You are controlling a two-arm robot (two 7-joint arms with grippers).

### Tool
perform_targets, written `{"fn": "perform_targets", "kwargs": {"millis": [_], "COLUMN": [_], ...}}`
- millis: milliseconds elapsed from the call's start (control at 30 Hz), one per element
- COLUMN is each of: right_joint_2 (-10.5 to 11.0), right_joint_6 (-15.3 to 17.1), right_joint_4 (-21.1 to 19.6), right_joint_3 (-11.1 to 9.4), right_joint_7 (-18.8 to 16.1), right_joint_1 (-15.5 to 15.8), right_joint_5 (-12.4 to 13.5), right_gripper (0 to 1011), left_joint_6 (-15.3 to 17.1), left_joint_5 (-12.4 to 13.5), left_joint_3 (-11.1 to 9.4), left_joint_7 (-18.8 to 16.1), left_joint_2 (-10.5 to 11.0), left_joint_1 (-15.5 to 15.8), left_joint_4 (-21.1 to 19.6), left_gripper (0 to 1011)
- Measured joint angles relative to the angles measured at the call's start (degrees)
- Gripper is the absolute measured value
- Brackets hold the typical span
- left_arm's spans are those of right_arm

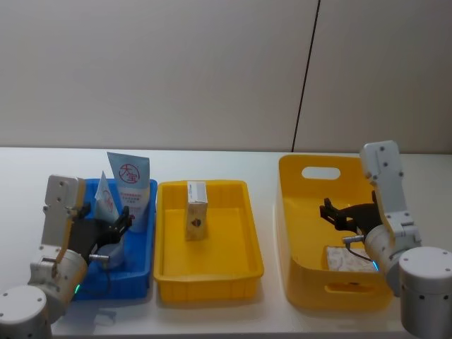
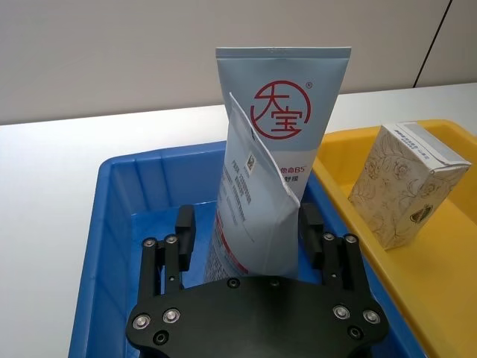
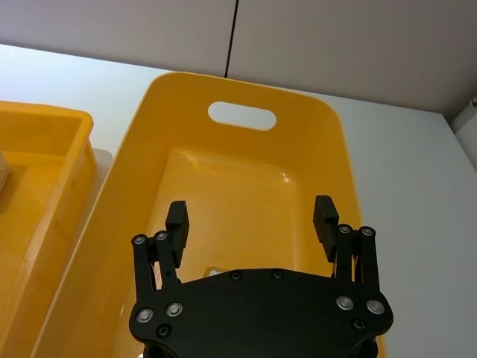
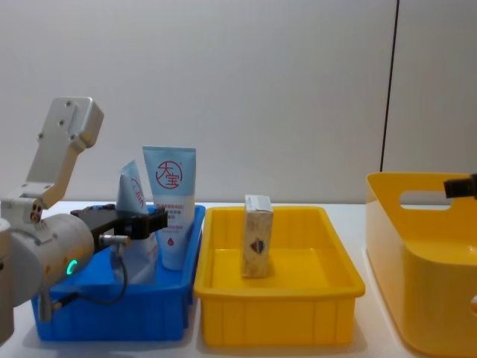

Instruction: Bimanual collaborative sorting of washing and personal care products

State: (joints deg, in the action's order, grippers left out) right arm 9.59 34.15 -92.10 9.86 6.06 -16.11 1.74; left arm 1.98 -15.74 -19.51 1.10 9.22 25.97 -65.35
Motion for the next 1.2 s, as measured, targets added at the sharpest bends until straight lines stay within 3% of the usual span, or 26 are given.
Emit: {"fn": "perform_targets", "kwargs": {"millis": [333,1200], "right_joint_2": [0.00,0.00], "right_joint_6": [0.00,0.00], "right_joint_4": [0.00,0.00], "right_joint_3": [0.00,0.00], "right_joint_7": [0.00,0.00], "right_joint_1": [0.00,0.00], "right_joint_5": [0.00,0.00], "right_gripper": [1004,1004], "left_joint_6": [-0.15,-0.23], "left_joint_5": [0.25,0.40], "left_joint_3": [0.00,0.00], "left_joint_7": [0.13,0.23], "left_joint_2": [-0.13,-0.24], "left_joint_1": [0.50,0.85], "left_joint_4": [0.83,1.41], "left_gripper": [552,379]}}
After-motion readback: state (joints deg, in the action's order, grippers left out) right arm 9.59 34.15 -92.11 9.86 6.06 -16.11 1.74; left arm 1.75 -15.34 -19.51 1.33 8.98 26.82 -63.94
